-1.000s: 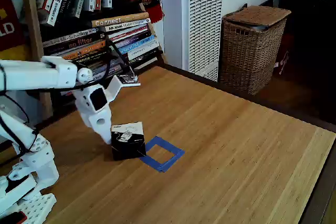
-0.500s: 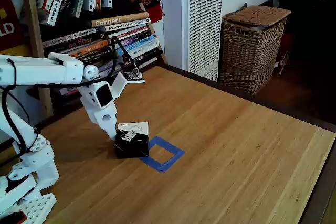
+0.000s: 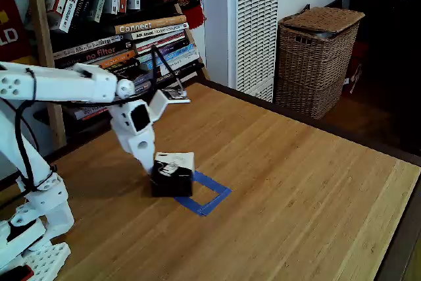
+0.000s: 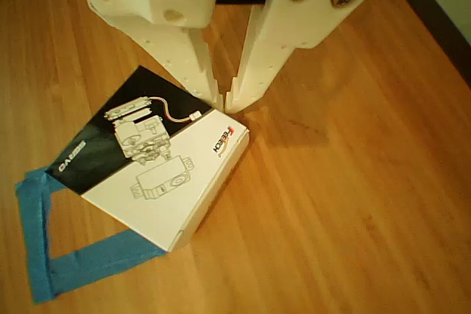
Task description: Push the box on top of the target
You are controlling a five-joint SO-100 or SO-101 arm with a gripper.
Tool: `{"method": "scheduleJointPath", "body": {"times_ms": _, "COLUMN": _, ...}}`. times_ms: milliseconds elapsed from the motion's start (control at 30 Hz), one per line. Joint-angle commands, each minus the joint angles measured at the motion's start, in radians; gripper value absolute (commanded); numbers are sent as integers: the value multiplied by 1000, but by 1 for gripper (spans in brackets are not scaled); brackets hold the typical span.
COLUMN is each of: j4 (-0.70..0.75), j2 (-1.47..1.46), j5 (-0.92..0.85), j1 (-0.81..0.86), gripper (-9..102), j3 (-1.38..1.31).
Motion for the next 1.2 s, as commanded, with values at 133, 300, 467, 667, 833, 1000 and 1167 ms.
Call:
{"method": "scheduleJointPath", "body": {"times_ms": 133, "j4": 0, "j2": -38, "j5": 8, "j1": -8, "gripper": 0, "j3": -84}}
{"method": "scheduleJointPath", "body": {"times_ms": 300, "j4": 2, "j2": -48, "j5": 57, "j1": -52, "gripper": 0, "j3": -106}}
{"method": "scheduleJointPath", "body": {"times_ms": 467, "j4": 12, "j2": -77, "j5": 81, "j1": -72, "gripper": 0, "j3": -146}}
{"method": "scheduleJointPath", "body": {"times_ms": 667, "j4": 9, "j2": -120, "j5": 92, "j1": -77, "gripper": 0, "j3": -189}}
{"method": "scheduleJointPath", "body": {"times_ms": 833, "j4": 9, "j2": -146, "j5": 86, "j1": -67, "gripper": 0, "j3": -213}}
{"method": "scheduleJointPath", "body": {"times_ms": 1000, "j4": 12, "j2": -172, "j5": 83, "j1": -63, "gripper": 0, "j3": -244}}
{"method": "scheduleJointPath", "body": {"times_ms": 1167, "j4": 14, "j2": -195, "j5": 75, "j1": -51, "gripper": 0, "j3": -273}}
